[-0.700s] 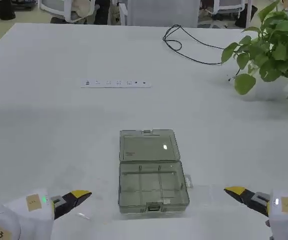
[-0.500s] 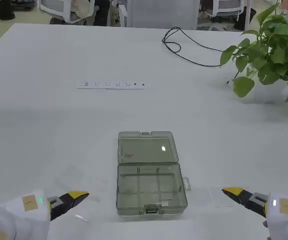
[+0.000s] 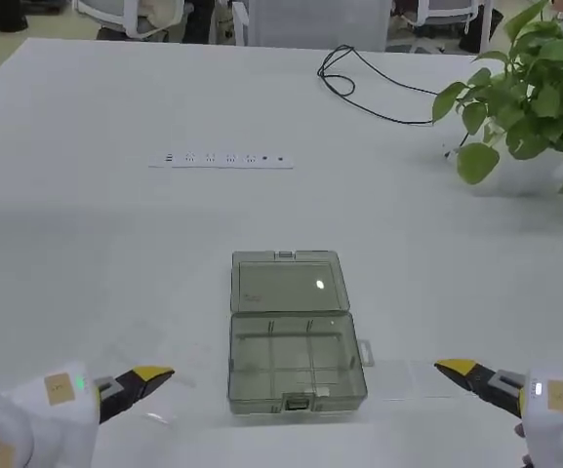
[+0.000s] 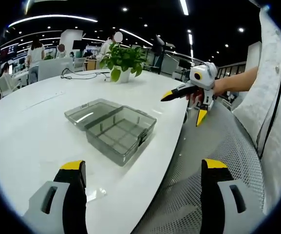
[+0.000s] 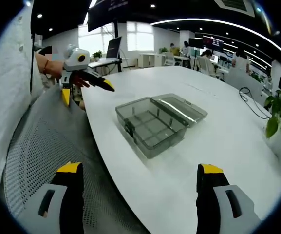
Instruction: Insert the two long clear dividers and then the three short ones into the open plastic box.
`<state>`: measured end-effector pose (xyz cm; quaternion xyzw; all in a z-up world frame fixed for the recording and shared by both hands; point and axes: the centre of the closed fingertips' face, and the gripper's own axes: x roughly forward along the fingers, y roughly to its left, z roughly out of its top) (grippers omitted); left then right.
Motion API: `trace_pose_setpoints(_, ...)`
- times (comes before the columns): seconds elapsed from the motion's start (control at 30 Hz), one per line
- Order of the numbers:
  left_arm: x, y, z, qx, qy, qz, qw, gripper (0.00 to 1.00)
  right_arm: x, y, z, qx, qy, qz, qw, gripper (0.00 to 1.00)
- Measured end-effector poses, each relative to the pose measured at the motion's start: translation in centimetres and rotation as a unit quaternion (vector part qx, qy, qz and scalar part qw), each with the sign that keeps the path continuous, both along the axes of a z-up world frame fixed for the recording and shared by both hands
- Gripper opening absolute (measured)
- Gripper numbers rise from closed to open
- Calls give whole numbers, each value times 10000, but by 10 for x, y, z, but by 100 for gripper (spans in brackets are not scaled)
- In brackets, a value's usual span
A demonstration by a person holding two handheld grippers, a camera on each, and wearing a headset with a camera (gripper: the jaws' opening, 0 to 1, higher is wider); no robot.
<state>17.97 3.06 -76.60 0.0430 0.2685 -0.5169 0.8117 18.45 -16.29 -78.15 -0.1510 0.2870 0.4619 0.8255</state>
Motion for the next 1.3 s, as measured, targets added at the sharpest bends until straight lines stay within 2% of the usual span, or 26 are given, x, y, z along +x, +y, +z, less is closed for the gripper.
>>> trace_pose_setpoints(1.3,3,2,-3,21,42,14,10000,100,-1,1,-1,21,44,-44,10000,97)
